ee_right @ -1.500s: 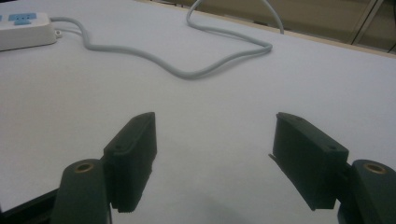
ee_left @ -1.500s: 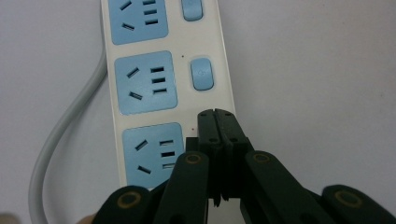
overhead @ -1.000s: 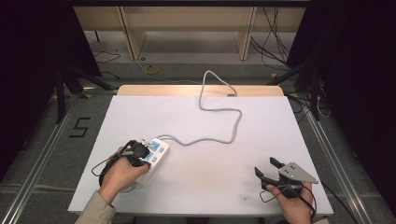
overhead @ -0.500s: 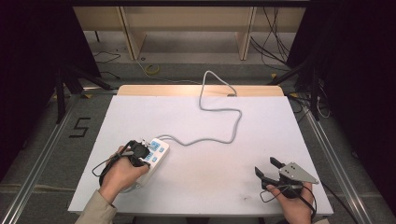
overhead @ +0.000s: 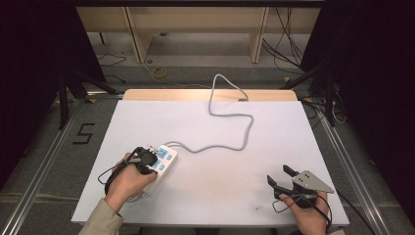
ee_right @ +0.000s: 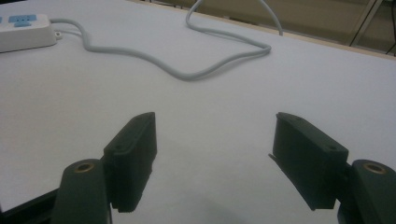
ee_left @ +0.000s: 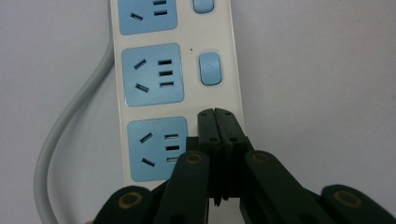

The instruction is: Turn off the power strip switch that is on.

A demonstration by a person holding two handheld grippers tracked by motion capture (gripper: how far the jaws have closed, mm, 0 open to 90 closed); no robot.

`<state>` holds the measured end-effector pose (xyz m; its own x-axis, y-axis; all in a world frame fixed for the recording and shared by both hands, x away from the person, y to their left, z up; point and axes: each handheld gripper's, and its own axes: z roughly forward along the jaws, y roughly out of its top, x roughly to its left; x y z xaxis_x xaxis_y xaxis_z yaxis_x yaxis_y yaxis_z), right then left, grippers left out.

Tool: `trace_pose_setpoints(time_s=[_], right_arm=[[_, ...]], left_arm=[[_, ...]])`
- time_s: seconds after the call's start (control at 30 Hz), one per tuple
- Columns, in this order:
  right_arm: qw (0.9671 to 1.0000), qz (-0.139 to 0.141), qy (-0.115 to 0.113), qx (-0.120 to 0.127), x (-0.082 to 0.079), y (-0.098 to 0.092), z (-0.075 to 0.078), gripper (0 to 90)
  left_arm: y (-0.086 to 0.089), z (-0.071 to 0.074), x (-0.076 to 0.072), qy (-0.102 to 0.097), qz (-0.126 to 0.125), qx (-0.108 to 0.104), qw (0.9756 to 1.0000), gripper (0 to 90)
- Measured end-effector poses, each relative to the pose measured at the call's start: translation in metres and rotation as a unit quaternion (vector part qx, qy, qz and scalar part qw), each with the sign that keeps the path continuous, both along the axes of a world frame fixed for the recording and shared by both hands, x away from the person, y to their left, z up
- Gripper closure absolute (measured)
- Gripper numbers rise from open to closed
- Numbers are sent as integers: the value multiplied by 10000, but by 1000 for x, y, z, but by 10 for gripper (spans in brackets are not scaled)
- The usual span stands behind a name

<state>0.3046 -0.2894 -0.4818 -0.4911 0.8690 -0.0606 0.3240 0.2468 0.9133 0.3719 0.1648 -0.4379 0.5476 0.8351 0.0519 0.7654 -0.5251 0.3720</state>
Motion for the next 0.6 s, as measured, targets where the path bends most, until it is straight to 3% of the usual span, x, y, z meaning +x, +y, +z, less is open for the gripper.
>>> trace_pose_setpoints(time_s=[0.37,0.6], right_arm=[[10000,-3,-4,5,0,0,0,314],[10000,14,17,9,0,0,0,314]], left_arm=[[-1,1,4,148,56,20,9999,895],[-2,1,3,133,91,52,9999,896]])
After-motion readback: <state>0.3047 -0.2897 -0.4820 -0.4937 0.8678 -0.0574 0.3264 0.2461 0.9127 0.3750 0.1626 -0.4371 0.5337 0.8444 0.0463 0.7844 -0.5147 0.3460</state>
